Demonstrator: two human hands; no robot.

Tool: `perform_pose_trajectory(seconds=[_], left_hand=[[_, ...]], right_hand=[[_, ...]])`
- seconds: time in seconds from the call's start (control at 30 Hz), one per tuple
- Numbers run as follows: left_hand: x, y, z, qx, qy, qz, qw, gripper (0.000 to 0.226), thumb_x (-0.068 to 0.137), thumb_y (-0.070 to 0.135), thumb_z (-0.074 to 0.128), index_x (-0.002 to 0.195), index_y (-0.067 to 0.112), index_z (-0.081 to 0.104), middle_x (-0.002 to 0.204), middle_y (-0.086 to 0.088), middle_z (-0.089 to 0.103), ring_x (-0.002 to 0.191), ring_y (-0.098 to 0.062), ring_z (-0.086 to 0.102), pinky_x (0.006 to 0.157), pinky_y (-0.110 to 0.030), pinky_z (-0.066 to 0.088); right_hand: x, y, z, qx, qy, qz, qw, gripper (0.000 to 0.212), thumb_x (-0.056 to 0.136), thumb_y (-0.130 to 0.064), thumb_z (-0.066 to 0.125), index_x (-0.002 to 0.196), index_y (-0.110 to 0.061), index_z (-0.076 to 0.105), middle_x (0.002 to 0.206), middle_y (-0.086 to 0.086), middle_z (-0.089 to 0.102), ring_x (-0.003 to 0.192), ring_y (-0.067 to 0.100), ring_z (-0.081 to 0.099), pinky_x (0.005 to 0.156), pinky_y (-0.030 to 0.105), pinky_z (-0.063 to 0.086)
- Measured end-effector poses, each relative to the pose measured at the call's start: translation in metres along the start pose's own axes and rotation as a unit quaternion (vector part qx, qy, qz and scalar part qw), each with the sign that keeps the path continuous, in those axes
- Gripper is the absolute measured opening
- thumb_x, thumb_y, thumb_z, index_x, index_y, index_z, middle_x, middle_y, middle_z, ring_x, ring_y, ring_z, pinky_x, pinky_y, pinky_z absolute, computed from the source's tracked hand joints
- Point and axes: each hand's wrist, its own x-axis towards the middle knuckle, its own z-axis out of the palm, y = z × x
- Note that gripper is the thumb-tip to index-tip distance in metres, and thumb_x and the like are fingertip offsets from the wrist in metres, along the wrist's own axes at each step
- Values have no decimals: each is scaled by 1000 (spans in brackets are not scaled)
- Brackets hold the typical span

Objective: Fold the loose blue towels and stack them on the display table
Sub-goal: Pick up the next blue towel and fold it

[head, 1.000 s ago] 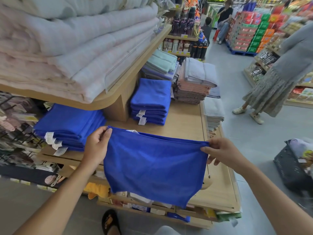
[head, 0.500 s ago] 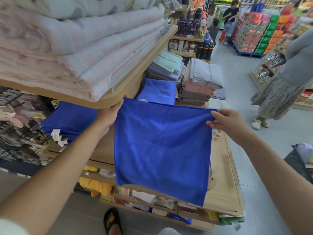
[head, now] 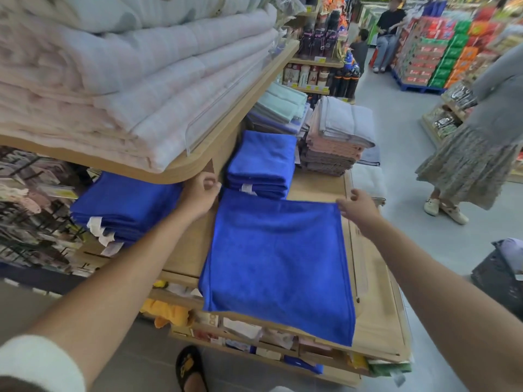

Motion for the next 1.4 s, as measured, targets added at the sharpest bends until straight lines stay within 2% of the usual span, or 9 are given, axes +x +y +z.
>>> perform_pose_trajectory(seconds=[0.1,0.2,0.33,0.43,0.57,0.67,1.07,1.23,1.4], left_hand=[[-58,-21,-11,-21,-14,42,999,9,96,28,62,91,21,65,80,8,67,77,-16,65,74,-32,49],[-127,-50,-33,-77,-86,-8,993,34,87,47,55,67,20,61,58,-2,62,49,-16,59,52,-24,46],[-176,-96,-31,-74,-101,-172,977,41,88,37,56,53,16,54,46,-8,50,41,-20,49,47,-26,37],[-194,-122,-13,-125,-193,-375,898,37,103,34,48,82,11,67,66,-10,70,57,-24,66,53,-27,46],[-201,-134,6,-370,-261,-462,763,49,100,42,44,127,7,63,128,-26,66,119,-42,64,93,-49,53],[-202,-131,9,-466,-217,-471,717,50,88,37,60,120,-1,71,122,-29,66,104,-41,69,83,-49,58],[-203,-152,-26,-359,-202,-507,757,23,96,18,62,76,8,57,63,-6,52,52,-15,53,57,-35,56],[-209,-143,-23,-400,-202,-478,755,30,94,35,66,83,7,64,65,-5,50,58,-18,51,61,-33,53],[-217,-138,-17,-170,-212,-294,916,71,63,78,75,114,29,69,104,8,77,96,-15,73,79,-30,57]], right_hand=[[-34,25,23,-110,-23,-71,991,70,98,-21,64,158,-13,30,152,12,43,105,20,62,74,35,55],[-79,61,54,-191,-65,-206,958,65,99,-28,63,157,-18,34,162,0,32,148,18,34,115,34,38],[-111,93,84,-341,-99,-285,890,64,103,-51,47,159,-22,33,167,-2,26,154,19,21,125,34,17],[-114,101,91,-411,-67,-304,857,66,104,-60,31,159,-24,33,168,-2,25,157,20,16,128,38,6],[-112,103,92,-411,-58,-310,856,66,103,-62,29,158,-26,36,167,-4,29,156,19,19,128,38,9],[-113,101,92,-414,-57,-306,856,68,101,-64,27,157,-28,37,166,-5,30,156,19,20,128,38,9],[-112,102,92,-414,-55,-296,859,68,100,-66,25,156,-30,38,165,-7,31,155,17,20,127,38,12],[-112,102,93,-418,-53,-298,856,66,101,-64,28,156,-29,39,165,-6,32,155,18,22,127,39,14],[-113,102,93,-423,-54,-300,853,66,102,-63,29,156,-28,38,166,-5,31,155,19,22,127,40,14]])
